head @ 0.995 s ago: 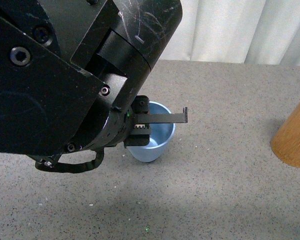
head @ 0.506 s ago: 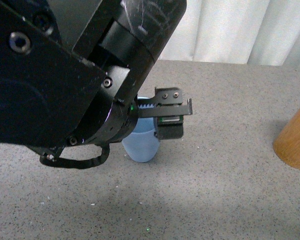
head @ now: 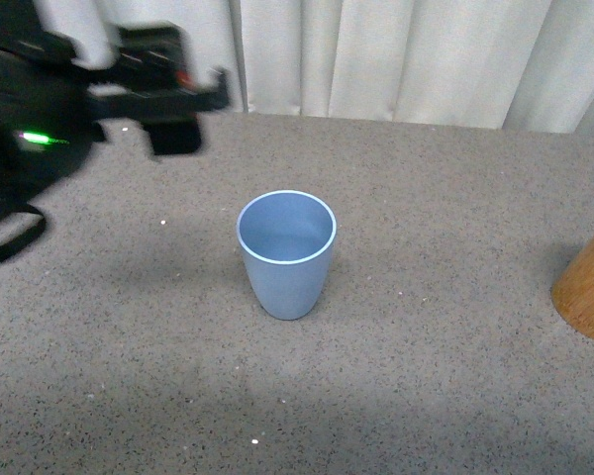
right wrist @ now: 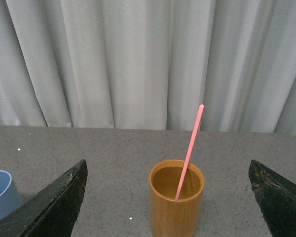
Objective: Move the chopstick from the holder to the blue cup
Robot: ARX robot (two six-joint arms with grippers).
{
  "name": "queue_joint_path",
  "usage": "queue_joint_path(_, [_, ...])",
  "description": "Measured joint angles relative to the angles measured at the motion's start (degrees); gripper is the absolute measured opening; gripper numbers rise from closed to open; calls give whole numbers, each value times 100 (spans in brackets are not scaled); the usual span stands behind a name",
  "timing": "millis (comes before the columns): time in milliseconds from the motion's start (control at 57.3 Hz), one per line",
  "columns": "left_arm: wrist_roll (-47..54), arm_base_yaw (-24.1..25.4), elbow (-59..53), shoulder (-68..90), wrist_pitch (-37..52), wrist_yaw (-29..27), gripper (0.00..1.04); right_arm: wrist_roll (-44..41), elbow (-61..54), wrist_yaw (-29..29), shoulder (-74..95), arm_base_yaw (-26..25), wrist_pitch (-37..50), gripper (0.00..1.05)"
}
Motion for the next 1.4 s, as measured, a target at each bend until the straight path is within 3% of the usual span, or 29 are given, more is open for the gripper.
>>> queue_joint_path(52, [291, 365, -450, -490, 533, 326, 53, 0, 0, 0, 0, 0, 0, 95])
queue_joint_path(157, [560, 1073, -1139, -1379, 538, 1023, 37, 0, 0, -2, 0, 0, 0, 95])
queue_joint_path(262, [688, 2059, -1873, -2378, -57, 2024, 19, 0, 0, -4, 0, 0, -2, 95])
queue_joint_path(367, [717, 2402, -2433, -3958, -1329, 2149, 4, 0, 0, -2, 0, 0, 0, 95])
queue_joint_path(506, [778, 2411, -2516, -7232, -4474, 2249, 4, 0, 0, -2, 0, 0, -2, 95])
queue_joint_path(594, [793, 2422, -2516, -8878, -5775, 2247, 4, 0, 0, 9, 0, 0, -2, 95])
queue_joint_path(960, [796, 2426, -2516, -9361, -6004, 2245, 4, -24, -2, 70, 9, 9, 9, 95])
queue_joint_path(978, [796, 2426, -2516, -9361, -6004, 2245, 4, -72, -7, 214, 44, 52, 66, 95])
queue_joint_path(1012, [798, 2426, -2516, -9361, -6004, 2245, 4, -240, -9, 1036, 243, 267, 431, 95])
queue_joint_path(1047, [798, 2426, -2516, -9361, -6006, 2245, 4, -256, 55, 2297, 647, 505, 848, 95])
queue_joint_path(1082, [798, 2426, -2516, -9366, -6008, 2227, 4, -219, 149, 3034, 957, 520, 846, 95])
queue_joint_path(1170, [798, 2426, -2516, -9368, -6008, 2234, 9, 114, 428, 4186, 1812, 79, 570, 95])
queue_joint_path(1204, [798, 2426, -2516, -9368, -6008, 2232, 16, 332, 592, 4109, 2262, -236, 490, 95])
queue_joint_path(1257, [798, 2426, -2516, -9368, -6008, 2247, 29, 592, 968, 3532, 2994, -651, 424, 95])
queue_joint_path(1397, [798, 2426, -2516, -9368, -6008, 2238, 59, 1010, 1840, 2424, 4529, -1071, 461, 95])
